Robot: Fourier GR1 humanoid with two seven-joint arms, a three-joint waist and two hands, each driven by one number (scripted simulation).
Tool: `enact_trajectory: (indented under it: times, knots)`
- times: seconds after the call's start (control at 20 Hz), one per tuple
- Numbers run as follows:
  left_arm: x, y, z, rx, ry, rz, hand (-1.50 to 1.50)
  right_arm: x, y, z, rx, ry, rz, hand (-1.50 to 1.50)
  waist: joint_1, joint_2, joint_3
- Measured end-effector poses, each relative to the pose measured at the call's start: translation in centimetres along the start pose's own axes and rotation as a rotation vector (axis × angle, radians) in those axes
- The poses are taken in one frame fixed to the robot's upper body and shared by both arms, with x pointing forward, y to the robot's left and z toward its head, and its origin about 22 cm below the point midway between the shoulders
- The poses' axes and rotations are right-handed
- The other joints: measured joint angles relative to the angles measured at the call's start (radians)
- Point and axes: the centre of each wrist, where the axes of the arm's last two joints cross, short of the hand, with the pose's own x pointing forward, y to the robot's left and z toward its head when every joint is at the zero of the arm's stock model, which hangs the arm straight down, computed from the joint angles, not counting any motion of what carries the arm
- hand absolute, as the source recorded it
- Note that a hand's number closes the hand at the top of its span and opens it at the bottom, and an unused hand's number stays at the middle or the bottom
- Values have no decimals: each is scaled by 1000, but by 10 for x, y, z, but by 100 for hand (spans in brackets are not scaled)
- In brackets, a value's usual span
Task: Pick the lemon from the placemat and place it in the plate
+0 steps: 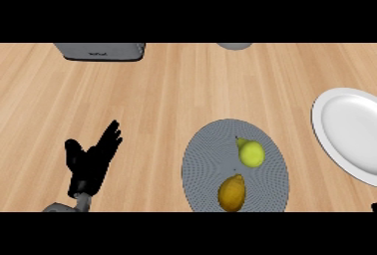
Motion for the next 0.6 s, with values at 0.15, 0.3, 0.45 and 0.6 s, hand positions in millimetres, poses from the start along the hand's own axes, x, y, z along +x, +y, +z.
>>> enact_trajectory:
  times: [0.15, 0.3, 0.45, 0.6]
  knots:
    - [-1, -2, 1, -10, 1, -3, 0, 12, 12, -3, 42, 49, 25, -150, 8, -1, 1]
    - [-1, -4, 0, -11, 4, -6, 0, 27, 29, -9, 41, 65, 69, -150, 12, -1, 1]
    - [2, 3, -5, -8, 9, -1, 0, 49, 46, -10, 48, 77, 119, -150, 7, -4, 2]
    - [1, 2, -3, -3, 14, -2, 0, 72, 67, -12, 73, 83, 145, -150, 4, -6, 3]
